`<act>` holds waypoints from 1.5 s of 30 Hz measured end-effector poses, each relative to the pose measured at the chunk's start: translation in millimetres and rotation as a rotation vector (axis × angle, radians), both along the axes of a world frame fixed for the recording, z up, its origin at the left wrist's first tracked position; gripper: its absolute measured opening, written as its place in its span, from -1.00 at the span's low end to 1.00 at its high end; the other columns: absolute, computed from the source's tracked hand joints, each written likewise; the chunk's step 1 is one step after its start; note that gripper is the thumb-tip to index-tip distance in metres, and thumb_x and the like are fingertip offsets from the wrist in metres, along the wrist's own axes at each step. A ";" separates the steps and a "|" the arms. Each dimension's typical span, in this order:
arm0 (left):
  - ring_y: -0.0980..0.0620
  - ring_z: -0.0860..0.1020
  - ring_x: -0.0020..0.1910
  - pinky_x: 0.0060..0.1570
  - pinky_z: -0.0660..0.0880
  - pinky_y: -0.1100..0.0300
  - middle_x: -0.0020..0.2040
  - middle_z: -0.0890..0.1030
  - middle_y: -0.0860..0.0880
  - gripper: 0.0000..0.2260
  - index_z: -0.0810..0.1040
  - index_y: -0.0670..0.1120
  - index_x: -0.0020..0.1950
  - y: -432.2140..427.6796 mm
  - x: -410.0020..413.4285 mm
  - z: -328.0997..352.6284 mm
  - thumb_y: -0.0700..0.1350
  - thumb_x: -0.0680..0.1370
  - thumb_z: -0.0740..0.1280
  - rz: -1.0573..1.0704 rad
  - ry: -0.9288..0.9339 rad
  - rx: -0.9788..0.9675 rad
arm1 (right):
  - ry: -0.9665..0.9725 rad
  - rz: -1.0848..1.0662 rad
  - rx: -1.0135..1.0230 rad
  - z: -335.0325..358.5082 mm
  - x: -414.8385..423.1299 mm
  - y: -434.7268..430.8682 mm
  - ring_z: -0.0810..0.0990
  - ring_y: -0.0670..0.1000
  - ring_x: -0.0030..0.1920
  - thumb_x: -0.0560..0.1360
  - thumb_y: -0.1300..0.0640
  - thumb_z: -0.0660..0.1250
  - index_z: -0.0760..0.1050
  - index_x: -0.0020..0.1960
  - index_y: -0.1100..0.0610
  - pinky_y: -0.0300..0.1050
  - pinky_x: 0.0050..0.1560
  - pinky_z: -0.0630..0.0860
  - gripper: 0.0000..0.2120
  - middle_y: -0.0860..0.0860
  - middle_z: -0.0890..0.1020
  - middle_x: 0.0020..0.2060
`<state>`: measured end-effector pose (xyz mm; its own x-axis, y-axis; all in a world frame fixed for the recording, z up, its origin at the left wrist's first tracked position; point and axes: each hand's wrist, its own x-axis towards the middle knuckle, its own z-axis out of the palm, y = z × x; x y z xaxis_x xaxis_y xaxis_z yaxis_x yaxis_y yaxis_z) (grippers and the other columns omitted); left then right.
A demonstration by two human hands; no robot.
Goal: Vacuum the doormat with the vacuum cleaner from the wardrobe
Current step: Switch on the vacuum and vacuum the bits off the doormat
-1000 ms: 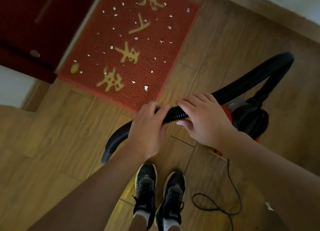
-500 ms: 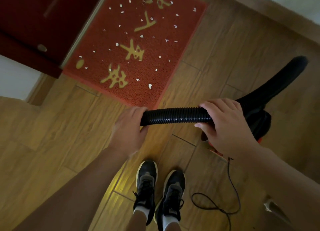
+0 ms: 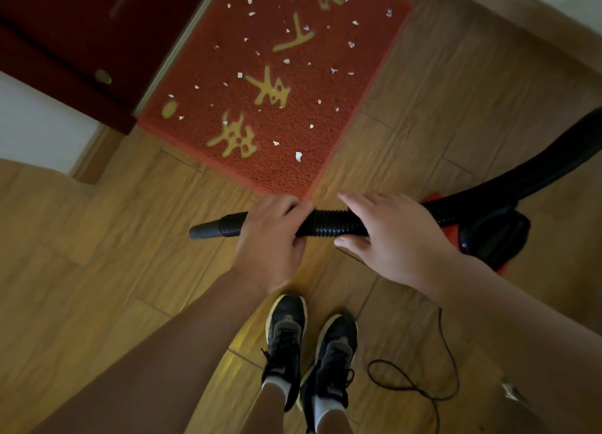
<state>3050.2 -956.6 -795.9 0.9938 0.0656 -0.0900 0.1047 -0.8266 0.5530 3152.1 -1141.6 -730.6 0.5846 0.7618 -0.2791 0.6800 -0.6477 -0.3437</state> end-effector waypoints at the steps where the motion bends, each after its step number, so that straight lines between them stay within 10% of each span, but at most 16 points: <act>1: -0.13 0.53 0.07 0.12 0.46 -0.07 0.07 0.58 -0.03 -0.59 0.60 -0.09 0.24 -1.0 -0.6 2.5 -0.23 0.40 0.49 -0.009 -0.002 -0.003 | 0.012 0.009 -0.009 1.3 -1.0 5.9 0.63 0.05 -0.03 0.52 -0.23 0.34 0.38 0.43 0.10 -0.01 -0.03 0.56 -0.39 0.00 0.66 0.01; 10: -0.12 0.51 0.12 0.19 0.44 -0.01 0.10 0.58 -0.04 -0.53 0.59 -0.09 0.30 2.4 -2.7 8.3 -0.21 0.40 0.54 0.009 0.004 -0.055 | 0.078 -0.030 -0.150 -1.5 -5.8 30.4 0.43 -0.07 -0.33 0.54 -0.28 0.28 0.35 -0.10 -0.02 -0.16 -0.39 0.24 -0.66 -0.13 0.42 -0.34; 23: -0.05 0.21 0.58 0.54 0.19 0.03 0.59 0.27 -0.06 -0.53 0.35 -0.08 0.56 12.5 -4.6 7.3 -0.06 0.65 0.27 0.428 0.307 -0.141 | 0.079 -0.334 0.076 -29.8 -45.6 -3.7 0.54 -0.03 -0.30 0.48 -0.27 0.27 0.51 -0.01 0.08 -0.03 -0.32 0.54 -0.60 -0.07 0.54 -0.26; 28: -0.14 0.45 0.39 0.36 0.35 0.02 0.43 0.47 -0.16 -0.53 0.37 -0.17 0.52 -1.0 8.9 6.2 0.06 0.69 0.20 0.632 0.364 -0.236 | 0.083 -0.385 0.115 -29.1 -52.9 -16.3 0.53 -0.05 -0.28 0.48 -0.22 0.32 0.51 0.02 0.09 -0.08 -0.33 0.53 -0.62 -0.07 0.54 -0.23; 34: 0.13 0.56 -0.19 -0.37 0.33 0.30 0.02 0.64 -0.02 -0.55 0.51 -0.10 0.32 -13.8 34.0 6.9 0.21 0.63 0.26 0.879 0.444 -0.508 | 0.114 -0.397 0.140 -27.0 -65.3 -30.7 0.53 -0.05 -0.24 0.49 -0.18 0.38 0.51 0.05 0.10 -0.11 -0.31 0.51 -0.64 -0.09 0.53 -0.21; 40: 0.13 0.59 -0.14 -0.25 0.44 0.21 -0.12 0.61 0.04 -0.81 0.53 0.00 -0.10 -24.0 46.5 5.7 0.07 0.58 0.43 0.994 0.389 -0.731 | 0.239 -0.504 0.087 -27.7 -79.1 -43.0 0.51 -0.16 -0.20 0.48 -0.19 0.41 0.43 0.00 -0.06 -0.18 -0.24 0.48 -0.73 -0.20 0.48 -0.23; 45: 0.14 0.61 -0.12 -0.21 0.48 0.20 -0.09 0.63 0.06 -0.88 0.55 0.02 0.00 -33.9 46.6 3.2 0.00 0.57 0.45 0.896 0.331 -0.697 | 0.295 -0.547 0.038 -31.4 -81.8 -50.0 0.54 -0.18 -0.11 0.47 -0.19 0.42 0.47 0.13 -0.07 -0.23 -0.15 0.48 -0.67 -0.23 0.51 -0.18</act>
<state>3096.8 -990.5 -792.7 0.5401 0.5619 -0.6266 0.7164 0.0838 0.6926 3070.3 -1191.6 -762.0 0.7955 0.3869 -0.4664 0.1266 -0.8588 -0.4965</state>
